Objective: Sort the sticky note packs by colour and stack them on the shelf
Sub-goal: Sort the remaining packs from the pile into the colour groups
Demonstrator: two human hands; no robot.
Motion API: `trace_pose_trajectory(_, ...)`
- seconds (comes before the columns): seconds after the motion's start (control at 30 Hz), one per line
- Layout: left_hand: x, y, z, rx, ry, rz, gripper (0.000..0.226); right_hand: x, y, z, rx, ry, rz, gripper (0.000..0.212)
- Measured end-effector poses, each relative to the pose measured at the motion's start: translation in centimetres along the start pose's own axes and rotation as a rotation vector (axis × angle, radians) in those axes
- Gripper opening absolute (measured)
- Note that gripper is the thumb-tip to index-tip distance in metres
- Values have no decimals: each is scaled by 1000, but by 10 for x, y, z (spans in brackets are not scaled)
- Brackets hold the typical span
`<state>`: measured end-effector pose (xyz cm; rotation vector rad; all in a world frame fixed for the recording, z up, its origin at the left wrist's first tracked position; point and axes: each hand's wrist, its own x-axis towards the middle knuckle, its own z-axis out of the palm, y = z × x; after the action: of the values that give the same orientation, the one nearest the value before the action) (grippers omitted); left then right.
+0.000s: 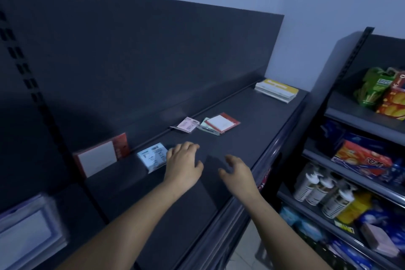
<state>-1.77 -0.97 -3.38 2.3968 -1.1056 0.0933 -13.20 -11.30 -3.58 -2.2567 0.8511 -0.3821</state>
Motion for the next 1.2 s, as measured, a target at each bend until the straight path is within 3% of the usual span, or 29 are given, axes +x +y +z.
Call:
trace_pose_trajectory(0.23,67,20,34,-4,-17,-1,47,70,31,-14,421,-10,255,54)
trace_pose_trajectory(0.37,112,31,59,18,-4,-23,45,123,52,-21,773,-98,413,28)
trace_pose_trajectory(0.47,147,39,78,31,-14,-58,46,164,65,-28,983,-100,471,31)
trace_pose_trajectory(0.67,205,44,108,123,-140,-201,47,225,75,-36,1250,-173,591,17)
trace_pose_trajectory(0.8,218,45,120,103,-171,-259,48,253,78,-37,1273,-230,611,8)
trace_pose_trajectory(0.97,220,38,115,0,-152,-250,49,266,71,-30,1033,-220,554,3)
trace_pose_trajectory(1.03,215,34,107,-64,-141,-254,46,268,70,-27,979,-180,541,11)
trace_pose_trajectory(1.2,187,11,65,-148,185,-288,27,256,42,-19,1051,-49,436,11)
